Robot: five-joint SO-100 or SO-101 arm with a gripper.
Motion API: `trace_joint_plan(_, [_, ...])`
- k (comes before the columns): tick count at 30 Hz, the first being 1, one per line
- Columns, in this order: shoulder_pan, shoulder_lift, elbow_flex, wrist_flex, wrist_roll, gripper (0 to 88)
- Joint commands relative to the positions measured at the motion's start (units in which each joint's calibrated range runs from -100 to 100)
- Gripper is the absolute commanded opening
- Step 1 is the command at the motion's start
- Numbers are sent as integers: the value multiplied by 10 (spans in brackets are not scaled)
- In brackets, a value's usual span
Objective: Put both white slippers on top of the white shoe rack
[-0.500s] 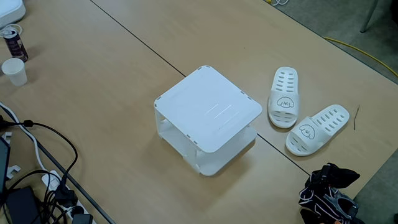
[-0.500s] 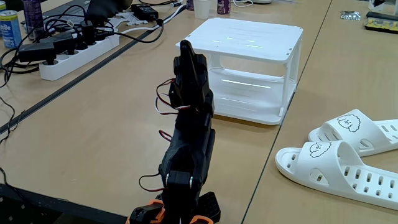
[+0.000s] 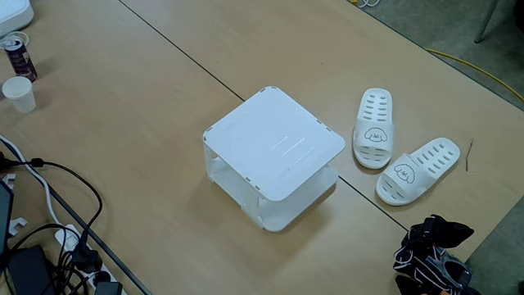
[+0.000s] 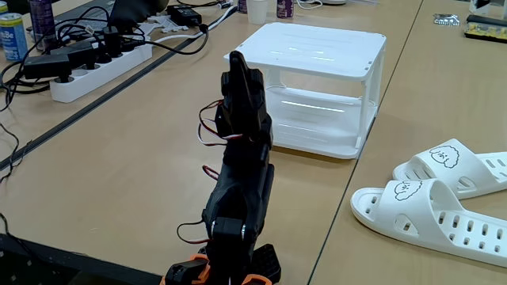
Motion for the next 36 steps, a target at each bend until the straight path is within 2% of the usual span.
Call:
trace_joint_plan(1, [-2, 2, 3, -2, 4, 8])
trace_joint_plan(22, [-2, 4, 3, 1, 4, 8])
trace_joint_plan(30, [4, 7, 3, 150, 4, 8])
trace_joint_plan(36, [5, 7, -88, 427, 4, 8])
